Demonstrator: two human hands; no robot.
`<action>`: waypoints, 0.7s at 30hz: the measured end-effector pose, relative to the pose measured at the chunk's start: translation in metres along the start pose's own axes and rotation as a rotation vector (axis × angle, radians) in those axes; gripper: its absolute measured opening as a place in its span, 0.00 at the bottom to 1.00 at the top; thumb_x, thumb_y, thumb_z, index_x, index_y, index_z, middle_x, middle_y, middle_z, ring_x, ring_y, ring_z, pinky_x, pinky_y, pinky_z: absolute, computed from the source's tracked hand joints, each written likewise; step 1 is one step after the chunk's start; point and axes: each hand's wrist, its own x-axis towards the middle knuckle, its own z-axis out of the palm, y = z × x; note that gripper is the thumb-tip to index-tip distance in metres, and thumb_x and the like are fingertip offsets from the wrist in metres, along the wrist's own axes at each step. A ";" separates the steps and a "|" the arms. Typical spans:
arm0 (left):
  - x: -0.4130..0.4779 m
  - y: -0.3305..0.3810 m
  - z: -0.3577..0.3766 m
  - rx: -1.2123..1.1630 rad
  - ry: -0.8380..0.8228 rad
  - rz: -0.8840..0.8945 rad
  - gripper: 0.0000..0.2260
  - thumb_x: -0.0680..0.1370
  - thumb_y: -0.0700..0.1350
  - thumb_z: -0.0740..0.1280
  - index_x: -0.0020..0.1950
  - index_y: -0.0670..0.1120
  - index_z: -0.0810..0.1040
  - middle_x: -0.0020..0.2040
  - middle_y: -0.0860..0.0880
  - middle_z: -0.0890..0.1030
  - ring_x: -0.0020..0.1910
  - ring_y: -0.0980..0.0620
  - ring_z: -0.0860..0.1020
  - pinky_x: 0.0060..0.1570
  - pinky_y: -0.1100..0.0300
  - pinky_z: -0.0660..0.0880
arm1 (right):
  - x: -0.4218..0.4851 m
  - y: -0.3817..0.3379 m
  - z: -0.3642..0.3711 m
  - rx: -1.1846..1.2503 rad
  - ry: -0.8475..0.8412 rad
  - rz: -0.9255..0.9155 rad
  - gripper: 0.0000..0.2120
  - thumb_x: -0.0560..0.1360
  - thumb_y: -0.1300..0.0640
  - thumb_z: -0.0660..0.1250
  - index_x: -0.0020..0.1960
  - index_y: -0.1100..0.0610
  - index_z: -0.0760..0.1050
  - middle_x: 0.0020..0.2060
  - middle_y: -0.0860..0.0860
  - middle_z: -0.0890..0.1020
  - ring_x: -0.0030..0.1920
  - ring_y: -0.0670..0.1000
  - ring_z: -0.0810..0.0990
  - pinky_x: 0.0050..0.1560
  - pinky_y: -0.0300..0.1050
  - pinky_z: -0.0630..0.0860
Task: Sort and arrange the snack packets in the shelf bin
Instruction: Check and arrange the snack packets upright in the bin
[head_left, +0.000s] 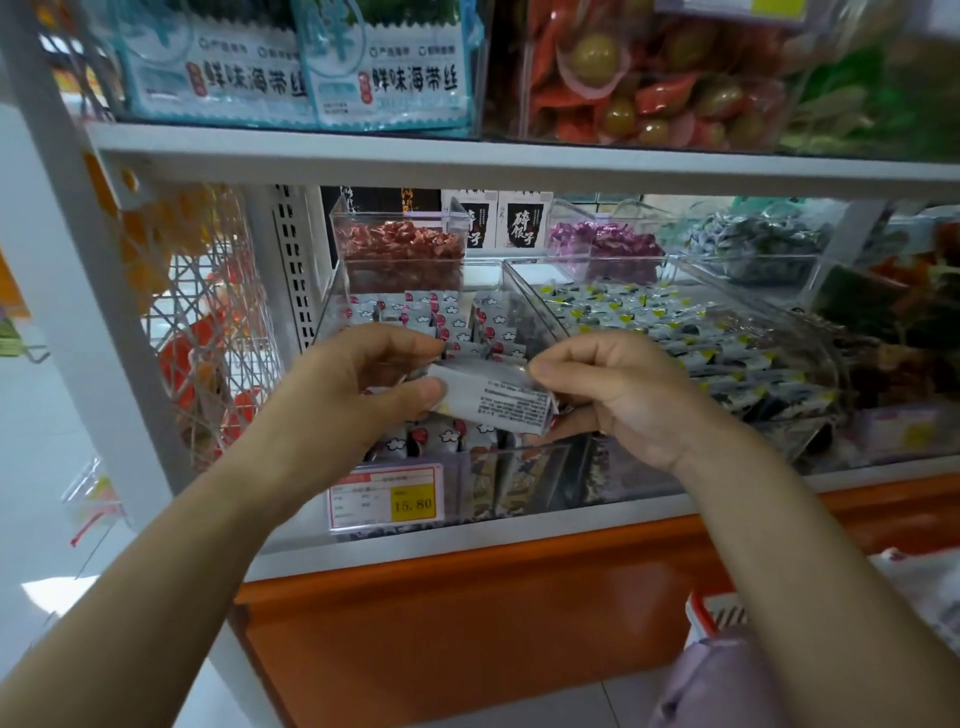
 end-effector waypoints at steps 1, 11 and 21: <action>0.000 -0.001 0.001 -0.001 0.005 0.004 0.11 0.72 0.46 0.69 0.53 0.53 0.79 0.48 0.53 0.82 0.46 0.59 0.80 0.41 0.72 0.76 | 0.000 0.001 -0.002 0.003 -0.017 0.008 0.04 0.66 0.59 0.69 0.35 0.59 0.82 0.34 0.52 0.84 0.37 0.51 0.84 0.29 0.43 0.80; 0.006 -0.009 0.007 0.088 0.417 0.039 0.08 0.77 0.46 0.65 0.53 0.48 0.80 0.40 0.56 0.81 0.38 0.58 0.81 0.41 0.63 0.79 | -0.004 0.015 0.028 -0.053 0.072 -0.198 0.18 0.67 0.54 0.72 0.56 0.48 0.77 0.40 0.43 0.84 0.44 0.49 0.84 0.49 0.39 0.80; 0.032 -0.018 -0.016 0.754 0.254 0.108 0.27 0.78 0.57 0.56 0.76 0.51 0.56 0.72 0.46 0.66 0.72 0.46 0.61 0.68 0.47 0.60 | 0.067 -0.002 0.035 -0.159 0.411 -0.292 0.01 0.75 0.64 0.66 0.47 0.60 0.76 0.41 0.50 0.79 0.40 0.51 0.82 0.38 0.41 0.82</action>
